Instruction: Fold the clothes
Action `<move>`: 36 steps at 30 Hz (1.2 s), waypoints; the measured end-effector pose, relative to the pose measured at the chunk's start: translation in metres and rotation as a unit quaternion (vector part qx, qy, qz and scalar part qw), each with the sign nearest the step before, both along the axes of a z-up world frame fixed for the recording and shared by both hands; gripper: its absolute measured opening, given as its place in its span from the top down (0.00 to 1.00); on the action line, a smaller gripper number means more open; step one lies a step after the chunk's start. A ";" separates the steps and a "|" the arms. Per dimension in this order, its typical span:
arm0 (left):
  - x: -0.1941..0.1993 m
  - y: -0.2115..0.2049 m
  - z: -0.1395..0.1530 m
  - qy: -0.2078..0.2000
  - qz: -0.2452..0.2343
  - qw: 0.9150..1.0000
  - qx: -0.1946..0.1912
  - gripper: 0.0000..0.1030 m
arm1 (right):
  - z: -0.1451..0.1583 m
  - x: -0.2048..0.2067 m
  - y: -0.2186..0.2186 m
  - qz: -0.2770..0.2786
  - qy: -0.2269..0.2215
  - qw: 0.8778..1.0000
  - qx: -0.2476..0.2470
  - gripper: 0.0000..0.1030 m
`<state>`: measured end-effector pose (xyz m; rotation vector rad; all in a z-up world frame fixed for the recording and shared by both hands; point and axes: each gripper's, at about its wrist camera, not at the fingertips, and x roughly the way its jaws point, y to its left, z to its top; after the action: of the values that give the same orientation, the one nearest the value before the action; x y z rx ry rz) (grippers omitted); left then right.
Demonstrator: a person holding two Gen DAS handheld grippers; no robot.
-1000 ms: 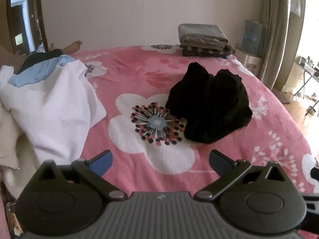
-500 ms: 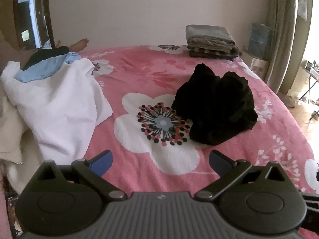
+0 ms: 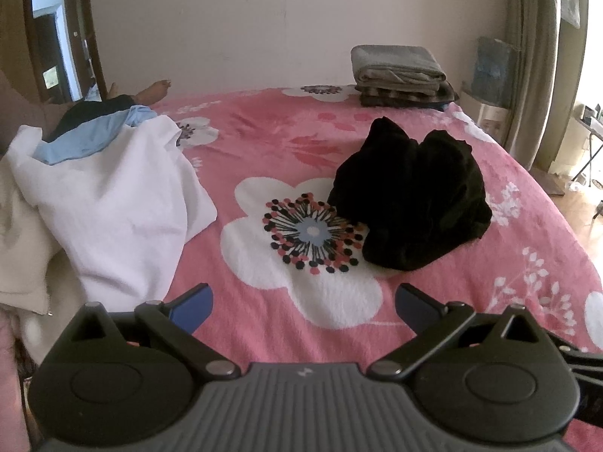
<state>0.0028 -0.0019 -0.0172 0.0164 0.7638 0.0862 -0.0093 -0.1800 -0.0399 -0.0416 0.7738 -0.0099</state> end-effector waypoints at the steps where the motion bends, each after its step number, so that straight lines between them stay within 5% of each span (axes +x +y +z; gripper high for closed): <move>1: 0.000 0.001 0.000 0.000 0.000 1.000 0.001 0.00 | 0.000 0.000 0.000 0.000 0.001 1.000 0.000 0.01; 36: -0.004 -0.003 -0.003 -0.003 0.003 1.000 0.018 0.00 | 0.001 0.001 -0.003 -0.010 -0.001 1.000 0.007 0.01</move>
<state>-0.0012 -0.0049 -0.0206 0.0489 0.7572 0.1059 -0.0079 -0.1828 -0.0386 -0.0209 0.7715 -0.0241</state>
